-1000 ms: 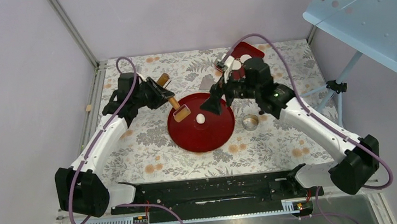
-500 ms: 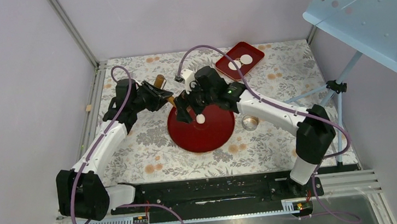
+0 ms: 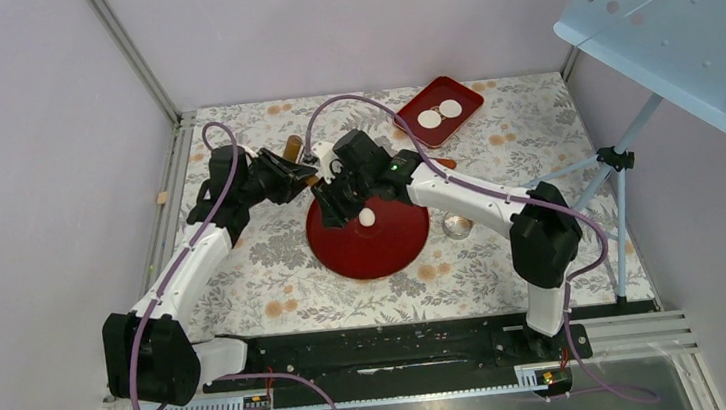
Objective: Roll out the dumpling wrappers from the dough
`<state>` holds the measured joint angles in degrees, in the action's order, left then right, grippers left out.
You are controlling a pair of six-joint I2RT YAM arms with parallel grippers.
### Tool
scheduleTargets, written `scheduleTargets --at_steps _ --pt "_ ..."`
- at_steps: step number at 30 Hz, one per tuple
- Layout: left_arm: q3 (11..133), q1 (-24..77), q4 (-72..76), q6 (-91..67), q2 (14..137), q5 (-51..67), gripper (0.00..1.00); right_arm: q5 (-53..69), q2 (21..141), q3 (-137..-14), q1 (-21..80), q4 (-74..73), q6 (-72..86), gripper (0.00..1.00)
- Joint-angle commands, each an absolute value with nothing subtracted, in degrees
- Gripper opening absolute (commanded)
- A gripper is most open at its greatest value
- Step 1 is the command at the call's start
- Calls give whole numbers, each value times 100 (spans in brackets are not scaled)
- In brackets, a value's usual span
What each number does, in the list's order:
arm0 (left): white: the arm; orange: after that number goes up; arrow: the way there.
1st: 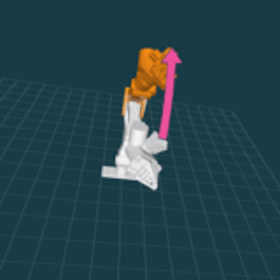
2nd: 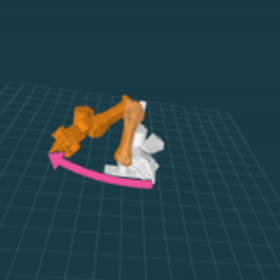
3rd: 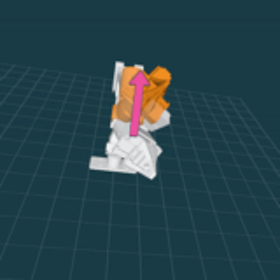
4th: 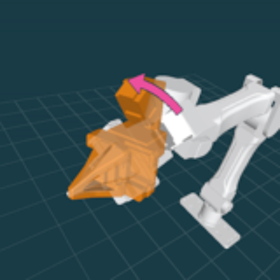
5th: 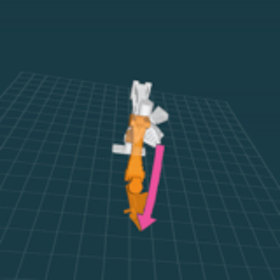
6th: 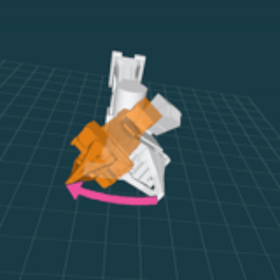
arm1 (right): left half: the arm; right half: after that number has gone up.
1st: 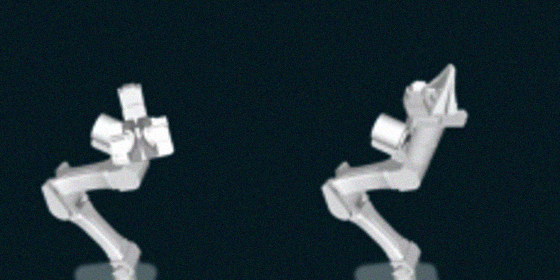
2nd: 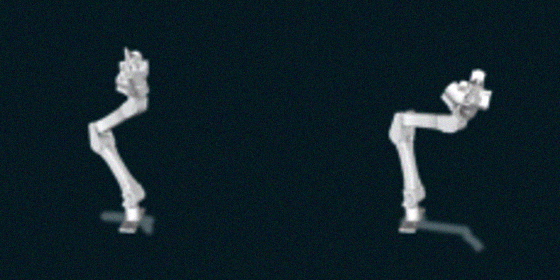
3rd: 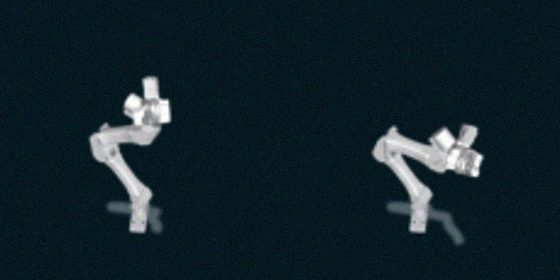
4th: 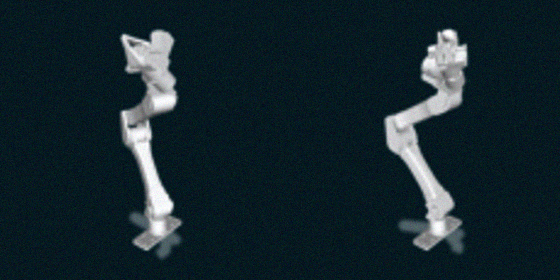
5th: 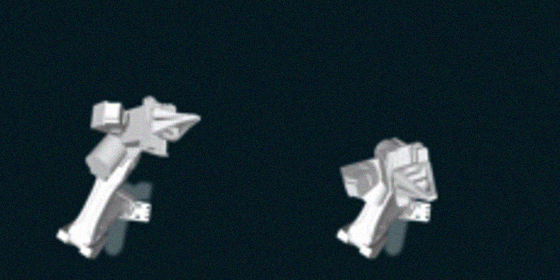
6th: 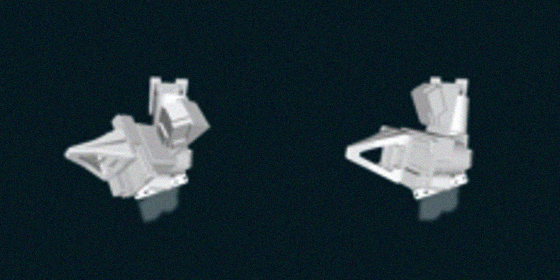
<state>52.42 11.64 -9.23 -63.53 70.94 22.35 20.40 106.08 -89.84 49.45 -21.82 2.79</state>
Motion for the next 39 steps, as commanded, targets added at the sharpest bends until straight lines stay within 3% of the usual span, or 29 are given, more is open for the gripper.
scheduleTargets --at_steps 1,2,3,4,5,9,10,15,23,28,33,39 --pt "5229 1120 -368 -6513 6826 2432 0 1998 10625 -9366 5035 -2359 152 23" --pt "5211 1117 -331 -6504 6819 2453 0 1927 10601 -9395 5036 -2401 109 2" --pt "5185 1116 -276 -6504 6807 2471 0 1833 10550 -9417 5037 -2446 49 0" --pt "5164 1104 -179 -6512 6797 2502 0 1712 10493 -9424 5036 -2490 29 0" --pt "5145 1083 -130 -6516 6782 2543 6 1541 10415 -9418 5036 -2534 -207 0" --pt "5364 971 -116 -6254 6684 2811 59 1215 9919 -9193 5036 -2629 -731 0" --pt "5475 941 -208 -6150 6654 2892 69 1183 9756 -9102 5035 -2630 -866 0" --pt "6027 876 -544 -5634 6540 3267 91 1155 8897 -8699 5032 -2759 -1410 0" --pt "6625 850 -625 -4256 6512 3201 99 1497 7930 -8287 5036 -3237 -2060 0" --pt "6684 852 116 -3479 7027 4283 99 2205 7444 -8150 5036 -3749 -2423 0" --pt "6470 939 2970 -4793 7889 6492 99 2733 7155 -8065 5035 -4095 -2679 0" --pt "6238 1167 7613 -7847 8811 7402 99 2956 7079 -8039 5033 -4148 -2624 0"
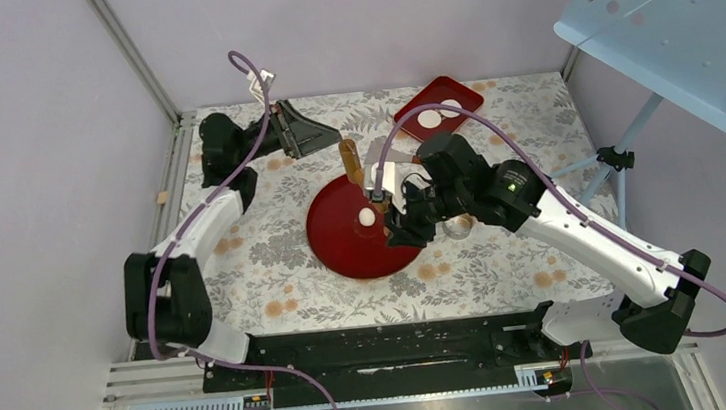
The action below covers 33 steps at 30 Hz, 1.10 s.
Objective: Roll out the dumpling wrappers from the dough
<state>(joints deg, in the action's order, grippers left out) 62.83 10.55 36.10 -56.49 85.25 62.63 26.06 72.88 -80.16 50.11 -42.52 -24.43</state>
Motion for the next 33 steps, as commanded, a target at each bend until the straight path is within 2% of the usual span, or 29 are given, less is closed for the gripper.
scheduleTargets --at_steps 1,10,20,24,27,33 --pt "6264 1176 8122 -8321 8931 7474 99 2947 7066 -8015 5031 -4153 -2646 0" --pt "5580 1359 8200 -7740 8303 7767 99 3095 6935 -7838 4929 -4184 -2805 0" --pt "5331 1670 8209 -7317 8343 8161 99 4745 6756 -7872 4426 -4259 -2446 0" --pt "5312 1839 8207 -7358 8381 8234 99 4733 6732 -7779 4287 -3882 -2044 0" --pt "5284 1929 8209 -7402 8358 8188 92 4654 6822 -7711 4165 -3764 -1988 0" --pt "5282 2080 8180 -7542 8392 8198 61 4612 6971 -7587 4057 -3343 -1661 0"
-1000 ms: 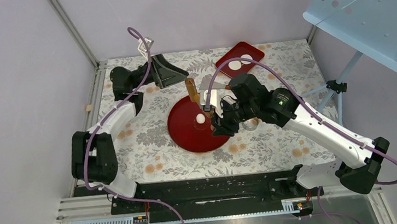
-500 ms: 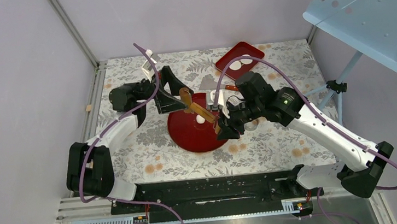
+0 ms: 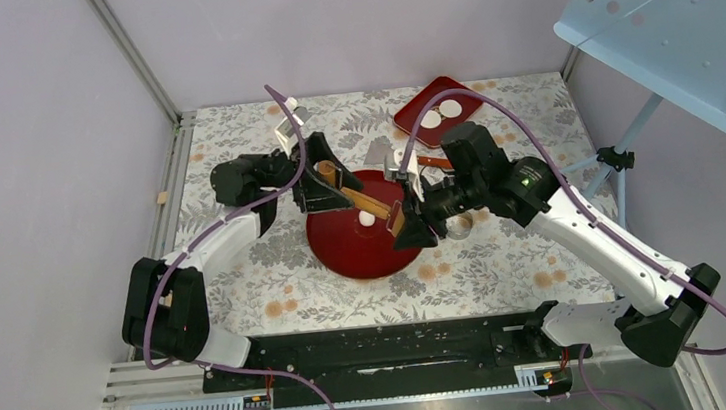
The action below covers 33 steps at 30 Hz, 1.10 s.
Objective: Roll out the dumpling wrappers from the dough
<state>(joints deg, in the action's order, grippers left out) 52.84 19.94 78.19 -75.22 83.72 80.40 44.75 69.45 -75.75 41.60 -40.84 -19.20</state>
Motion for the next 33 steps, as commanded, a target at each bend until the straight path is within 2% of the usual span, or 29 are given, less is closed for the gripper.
scheduleTargets --at_steps 1,5,7,8,9,10,12,13,15,16,19,23,27,33 --pt "5278 2085 8183 -7555 8382 8193 55 4576 6991 -7603 4039 -3314 -1646 0" --pt "5248 2088 8121 -7561 8351 8143 14 4342 7014 -7575 3928 -3195 -1564 0" --pt "5255 2085 8063 -7558 8357 8111 1 4105 7016 -7544 3888 -3068 -1487 0" --pt "5262 2089 8041 -7557 8359 8079 0 3906 7006 -7535 3873 -3007 -1441 0" --pt "5264 2084 8016 -7561 8363 8011 0 3680 7002 -7534 3864 -2908 -1381 8" --pt "5265 2079 7985 -7562 8367 7926 0 3491 6998 -7544 3860 -2836 -1328 21" --pt "5246 2034 7788 -7522 8381 7552 0 3239 7001 -7592 3835 -2764 -1224 57" --pt "5221 1992 7665 -7493 8384 7308 0 3208 6999 -7620 3808 -2735 -1152 71" --pt "5211 1916 7265 -7324 8379 6842 0 3261 6996 -7675 3732 -2671 -980 93" --pt "5248 1896 7008 -7194 8376 6637 0 3318 6996 -7681 3692 -2610 -856 98" --pt "5504 1889 6213 -6792 8419 6081 0 3444 6965 -7608 3546 -2257 -245 100" --pt "5451 1884 5854 -6680 8255 5143 0 3548 6806 -7138 3174 -1317 829 99" --pt "4801 1898 6014 -6951 7936 4084 0 4178 6748 -6283 2639 268 2308 99" --pt "4123 1958 6041 -6928 7598 3560 0 4658 7034 -5443 2472 2705 4142 99"
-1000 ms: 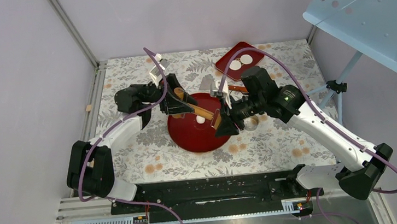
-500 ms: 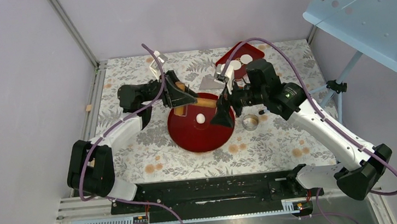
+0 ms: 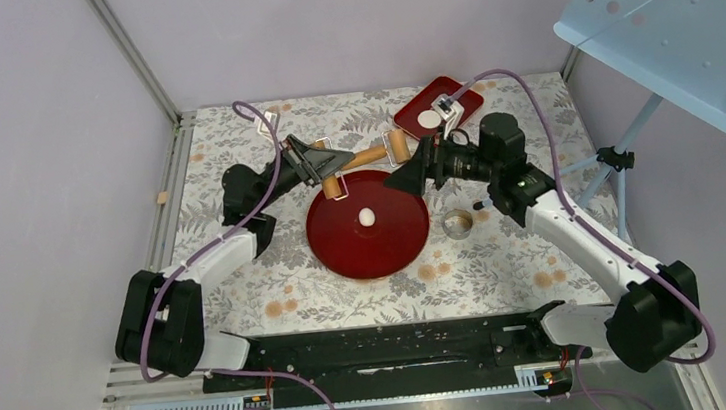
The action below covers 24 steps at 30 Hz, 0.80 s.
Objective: Roll out the dumpling wrappers from the dough
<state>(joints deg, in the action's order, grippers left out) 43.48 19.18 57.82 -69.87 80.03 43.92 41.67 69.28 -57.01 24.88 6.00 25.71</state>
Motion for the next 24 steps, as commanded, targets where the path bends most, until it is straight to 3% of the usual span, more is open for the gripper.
scheduleTargets --at_steps 1,16,24 --pt "4056 1978 6031 -6881 7560 3520 0 4602 7083 -5397 2470 2872 4301 99" --pt "3798 2298 5945 -6361 7485 3586 0 4117 7560 -5259 2470 3173 4901 92" --pt "3877 2475 6041 -6417 7624 3657 0 4094 7690 -5183 2470 3189 4867 78"
